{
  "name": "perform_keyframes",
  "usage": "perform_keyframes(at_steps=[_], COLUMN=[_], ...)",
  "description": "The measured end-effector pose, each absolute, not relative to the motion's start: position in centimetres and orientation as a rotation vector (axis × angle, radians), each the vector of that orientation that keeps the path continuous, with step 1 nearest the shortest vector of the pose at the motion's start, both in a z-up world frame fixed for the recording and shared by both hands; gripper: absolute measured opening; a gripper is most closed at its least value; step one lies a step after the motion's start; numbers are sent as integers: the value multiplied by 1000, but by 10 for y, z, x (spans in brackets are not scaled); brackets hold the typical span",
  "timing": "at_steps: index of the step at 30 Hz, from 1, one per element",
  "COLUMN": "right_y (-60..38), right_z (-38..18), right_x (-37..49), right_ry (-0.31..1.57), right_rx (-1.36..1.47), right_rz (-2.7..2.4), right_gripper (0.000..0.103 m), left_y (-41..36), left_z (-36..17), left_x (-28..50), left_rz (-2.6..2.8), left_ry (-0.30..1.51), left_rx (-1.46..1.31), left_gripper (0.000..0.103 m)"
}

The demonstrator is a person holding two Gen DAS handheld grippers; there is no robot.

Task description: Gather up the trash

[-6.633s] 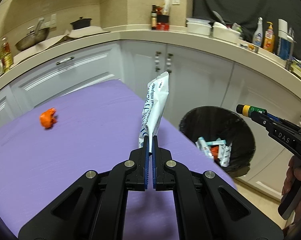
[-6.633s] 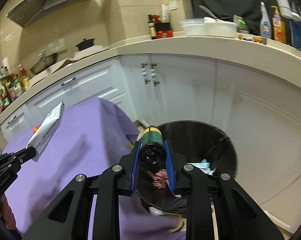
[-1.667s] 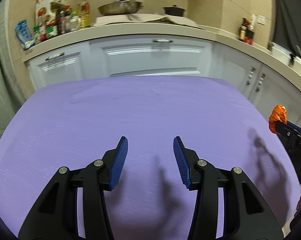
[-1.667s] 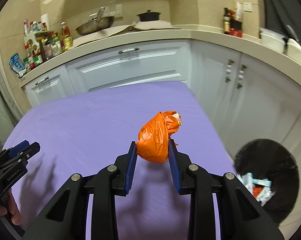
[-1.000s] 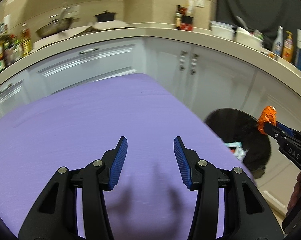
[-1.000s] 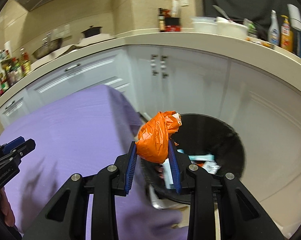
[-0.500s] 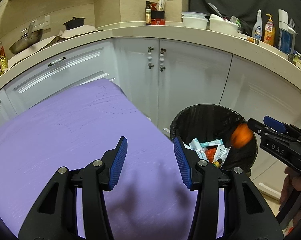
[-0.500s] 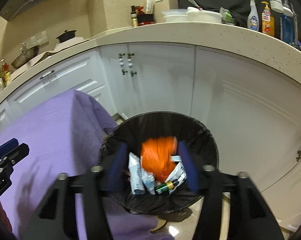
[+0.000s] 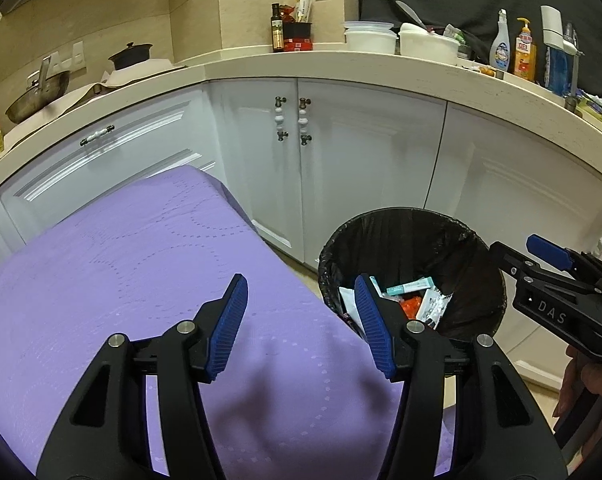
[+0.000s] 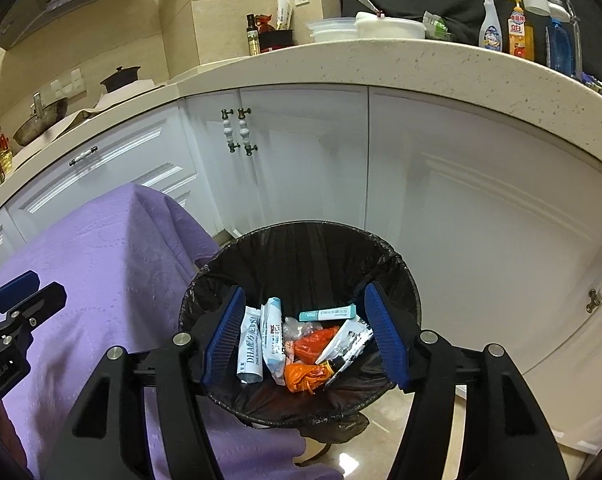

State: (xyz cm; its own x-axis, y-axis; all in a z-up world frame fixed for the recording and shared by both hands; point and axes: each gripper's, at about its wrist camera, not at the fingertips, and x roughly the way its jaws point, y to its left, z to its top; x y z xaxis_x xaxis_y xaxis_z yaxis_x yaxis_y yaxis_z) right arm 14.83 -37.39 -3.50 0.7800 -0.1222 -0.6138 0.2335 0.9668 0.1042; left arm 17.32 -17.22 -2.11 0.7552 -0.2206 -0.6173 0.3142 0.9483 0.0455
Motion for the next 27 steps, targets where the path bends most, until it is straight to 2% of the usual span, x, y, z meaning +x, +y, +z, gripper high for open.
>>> perform_keyframes(at_steps=[7, 9, 17, 20, 27], right_y=[-367, -365, -359, -357, -350], right_z=[-25, -22, -15, -12, -5], right_x=[136, 131, 116, 112, 102], right_ry=[626, 620, 606, 600, 583], right_rx=[152, 144, 129, 126, 113], right_rz=[-200, -207, -223, -225, -227], right_gripper=[68, 70, 72, 73, 75], left_y=[-170, -169, -166, -164, -159], left_z=[-15, -12, -6, -5, -2], left_x=[164, 161, 147, 142, 134], left_rz=[-303, -303, -315, -318, -320], left_ry=[630, 619, 593, 583, 569], left_rx=[136, 131, 129, 128, 118], left_gripper=[61, 66, 69, 74, 75])
